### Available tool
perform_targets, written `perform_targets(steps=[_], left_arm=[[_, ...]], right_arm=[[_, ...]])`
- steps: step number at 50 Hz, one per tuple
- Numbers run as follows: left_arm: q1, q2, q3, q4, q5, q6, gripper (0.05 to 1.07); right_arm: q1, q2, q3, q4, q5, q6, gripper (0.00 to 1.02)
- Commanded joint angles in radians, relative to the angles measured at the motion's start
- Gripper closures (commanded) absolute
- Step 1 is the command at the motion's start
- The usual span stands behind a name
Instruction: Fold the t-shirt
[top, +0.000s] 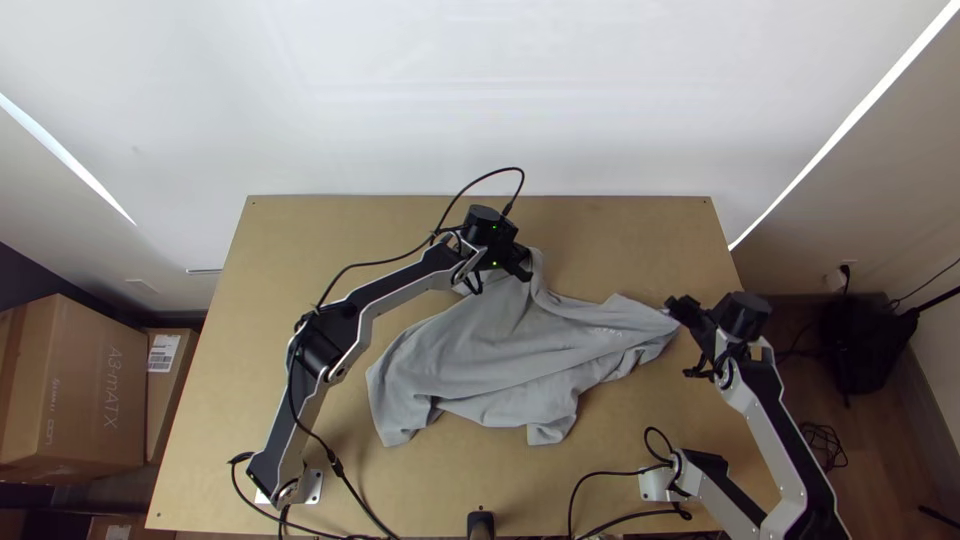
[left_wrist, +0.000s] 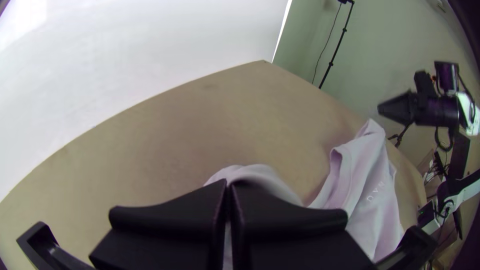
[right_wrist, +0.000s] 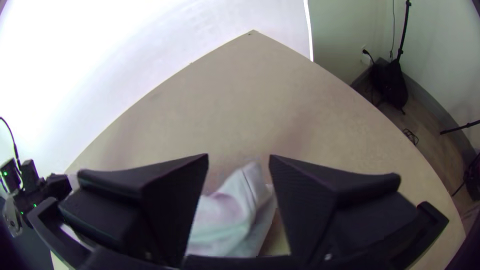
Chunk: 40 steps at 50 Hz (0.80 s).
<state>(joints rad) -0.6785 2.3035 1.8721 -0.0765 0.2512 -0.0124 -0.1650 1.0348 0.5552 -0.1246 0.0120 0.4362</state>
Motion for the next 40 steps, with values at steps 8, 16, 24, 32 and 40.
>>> perform_targets(steps=[8,16,24,32,40], left_arm=[[-0.01,0.028,0.041,-0.022,0.003,0.029,1.05],[-0.003,-0.009,0.045,-0.043,-0.032,0.031,0.52],[0.022,-0.049,0.053,-0.08,-0.049,0.031,0.1],[0.068,-0.122,0.042,-0.117,-0.053,0.011,0.1],[0.125,-0.217,0.035,-0.193,-0.053,0.011,0.1]], right_arm=[[-0.021,0.217,0.391,-0.247,0.006,0.093,0.03],[0.096,0.393,0.667,-0.368,-0.026,0.088,0.04],[0.176,0.62,0.977,-0.589,-0.098,0.07,0.04],[0.228,0.763,1.071,-0.598,-0.215,0.026,0.03],[0.314,0.878,1.143,-0.633,-0.251,-0.022,0.03]])
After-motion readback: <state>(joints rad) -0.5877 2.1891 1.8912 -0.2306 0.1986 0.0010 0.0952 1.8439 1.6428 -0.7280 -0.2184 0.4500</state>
